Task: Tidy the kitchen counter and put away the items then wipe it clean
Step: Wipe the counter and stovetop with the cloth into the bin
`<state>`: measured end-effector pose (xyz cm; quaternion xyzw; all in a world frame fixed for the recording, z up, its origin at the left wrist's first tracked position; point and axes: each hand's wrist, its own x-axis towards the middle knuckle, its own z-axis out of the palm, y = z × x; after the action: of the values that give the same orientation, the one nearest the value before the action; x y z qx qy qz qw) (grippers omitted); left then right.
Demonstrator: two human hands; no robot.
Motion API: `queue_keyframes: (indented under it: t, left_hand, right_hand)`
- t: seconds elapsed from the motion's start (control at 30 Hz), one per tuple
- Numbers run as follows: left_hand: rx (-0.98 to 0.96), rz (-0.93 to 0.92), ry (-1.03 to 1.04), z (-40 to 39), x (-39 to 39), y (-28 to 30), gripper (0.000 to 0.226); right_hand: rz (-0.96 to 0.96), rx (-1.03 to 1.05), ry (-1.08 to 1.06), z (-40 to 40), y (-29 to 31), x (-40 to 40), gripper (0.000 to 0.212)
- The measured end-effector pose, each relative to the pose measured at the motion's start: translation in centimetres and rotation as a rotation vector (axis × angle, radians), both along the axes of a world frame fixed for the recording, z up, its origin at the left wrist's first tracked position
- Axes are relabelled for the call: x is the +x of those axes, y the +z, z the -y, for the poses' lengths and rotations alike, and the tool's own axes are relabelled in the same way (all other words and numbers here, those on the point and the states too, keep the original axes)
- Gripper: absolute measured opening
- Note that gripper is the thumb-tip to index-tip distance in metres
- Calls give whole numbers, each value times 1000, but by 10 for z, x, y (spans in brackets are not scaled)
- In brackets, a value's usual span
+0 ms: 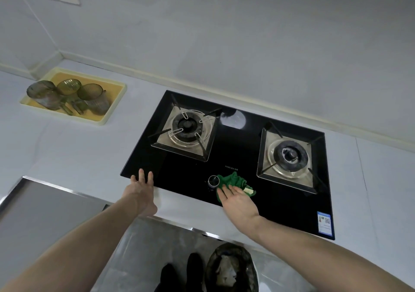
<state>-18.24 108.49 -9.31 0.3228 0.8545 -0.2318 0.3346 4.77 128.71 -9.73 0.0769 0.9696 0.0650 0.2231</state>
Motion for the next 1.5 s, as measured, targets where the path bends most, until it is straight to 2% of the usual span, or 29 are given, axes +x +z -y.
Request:
queue_keyframes:
  t: [0.17, 0.27, 0.37, 0.5, 0.6, 0.77, 0.93, 1.03, 1.17, 1.37, 1.5]
  left_hand:
    - [1, -19, -23, 2, 2, 1, 109]
    - [12, -26, -47, 4, 2, 2, 108]
    - [46, -22, -62, 7, 1, 3, 107]
    - [72, -20, -55, 10, -1, 2, 110]
    - [93, -29, -55, 12, -2, -1, 114]
    - [73, -75, -89, 15, -1, -9, 120]
    - [57, -110, -203, 22, 3, 8, 107]
    - [86, -90, -165, 20, 0, 5, 108]
    - [95, -77, -148, 24, -7, -2, 117]
    - [117, -79, -148, 26, -7, -8, 115]
    - [135, -41, -126, 31, -8, -6, 114]
  right_hand:
    - [3, -108, -70, 24, 22, 4, 63]
    - [29, -260, -144, 51, 43, 7, 69]
    - [-163, -390, -254, 70, 65, -5, 75]
    - [-508, -391, -262, 72, 72, -49, 73]
    - [-409, -329, -265, 62, 59, -85, 79]
    - [-184, -282, -483, 73, 13, -108, 77]
    - [-158, -175, -527, 109, 1, -112, 59]
    - [-153, -173, -531, 113, 2, -94, 53]
    - [-154, -210, -545, 115, 4, -48, 65]
    - [-148, -232, -713, 123, 11, 51, 72]
    - [-136, -251, -831, 129, 27, 81, 69]
